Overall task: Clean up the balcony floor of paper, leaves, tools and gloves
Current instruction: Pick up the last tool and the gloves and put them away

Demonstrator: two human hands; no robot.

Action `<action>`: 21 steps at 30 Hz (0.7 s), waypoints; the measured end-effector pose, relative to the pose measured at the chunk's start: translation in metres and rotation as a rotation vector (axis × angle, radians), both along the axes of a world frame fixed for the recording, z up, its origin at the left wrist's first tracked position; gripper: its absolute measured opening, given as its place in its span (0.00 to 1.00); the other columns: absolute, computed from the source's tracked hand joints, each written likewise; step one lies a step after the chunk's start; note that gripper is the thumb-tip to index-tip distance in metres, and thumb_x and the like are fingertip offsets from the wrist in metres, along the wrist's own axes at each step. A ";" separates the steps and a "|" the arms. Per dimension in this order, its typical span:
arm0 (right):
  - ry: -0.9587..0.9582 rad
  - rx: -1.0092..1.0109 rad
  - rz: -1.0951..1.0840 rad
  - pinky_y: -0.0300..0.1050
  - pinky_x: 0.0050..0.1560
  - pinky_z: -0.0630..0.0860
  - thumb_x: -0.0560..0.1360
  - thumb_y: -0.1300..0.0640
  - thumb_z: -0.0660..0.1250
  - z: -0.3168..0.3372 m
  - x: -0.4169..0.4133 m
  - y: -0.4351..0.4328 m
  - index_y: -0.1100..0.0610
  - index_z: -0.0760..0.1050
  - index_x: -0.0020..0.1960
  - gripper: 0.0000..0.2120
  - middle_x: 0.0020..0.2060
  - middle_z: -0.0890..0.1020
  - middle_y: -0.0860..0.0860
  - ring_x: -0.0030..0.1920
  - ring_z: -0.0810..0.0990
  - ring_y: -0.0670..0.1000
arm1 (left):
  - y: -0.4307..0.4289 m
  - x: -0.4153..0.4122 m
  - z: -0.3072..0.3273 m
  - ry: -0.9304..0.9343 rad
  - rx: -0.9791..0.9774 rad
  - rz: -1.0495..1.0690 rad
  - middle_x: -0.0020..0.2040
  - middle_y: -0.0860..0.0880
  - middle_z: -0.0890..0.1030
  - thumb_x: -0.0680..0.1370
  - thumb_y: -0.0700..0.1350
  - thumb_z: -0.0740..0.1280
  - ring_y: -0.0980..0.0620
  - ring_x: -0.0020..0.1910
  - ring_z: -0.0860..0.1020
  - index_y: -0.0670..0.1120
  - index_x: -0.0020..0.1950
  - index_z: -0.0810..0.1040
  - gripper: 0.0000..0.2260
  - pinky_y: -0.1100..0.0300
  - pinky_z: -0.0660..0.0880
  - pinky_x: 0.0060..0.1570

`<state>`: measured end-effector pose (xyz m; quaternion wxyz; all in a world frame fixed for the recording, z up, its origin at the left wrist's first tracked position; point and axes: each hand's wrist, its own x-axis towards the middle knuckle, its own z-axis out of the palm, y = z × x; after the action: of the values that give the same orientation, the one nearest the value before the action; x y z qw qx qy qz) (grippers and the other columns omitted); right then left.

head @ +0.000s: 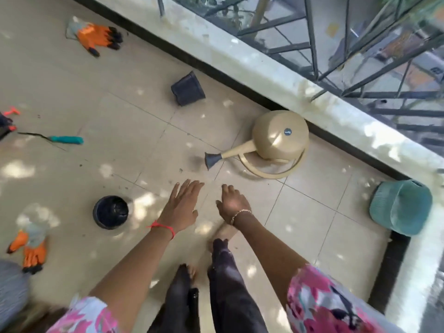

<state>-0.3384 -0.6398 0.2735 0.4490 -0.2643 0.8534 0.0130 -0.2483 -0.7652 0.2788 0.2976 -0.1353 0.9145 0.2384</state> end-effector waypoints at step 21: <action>0.310 0.341 0.211 0.56 0.73 0.41 0.74 0.65 0.59 -0.257 -0.183 0.169 0.61 0.63 0.68 0.22 0.63 0.72 0.56 0.72 0.59 0.56 | 0.090 -0.208 -0.259 0.116 0.005 -0.661 0.75 0.44 0.60 0.78 0.32 0.54 0.46 0.74 0.57 0.41 0.76 0.54 0.26 0.57 0.47 0.73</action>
<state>-0.5209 -0.4710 0.0169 0.3472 -0.2674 0.8652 0.2438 -0.4566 -0.6749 0.0202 0.3064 0.1830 0.9238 0.1384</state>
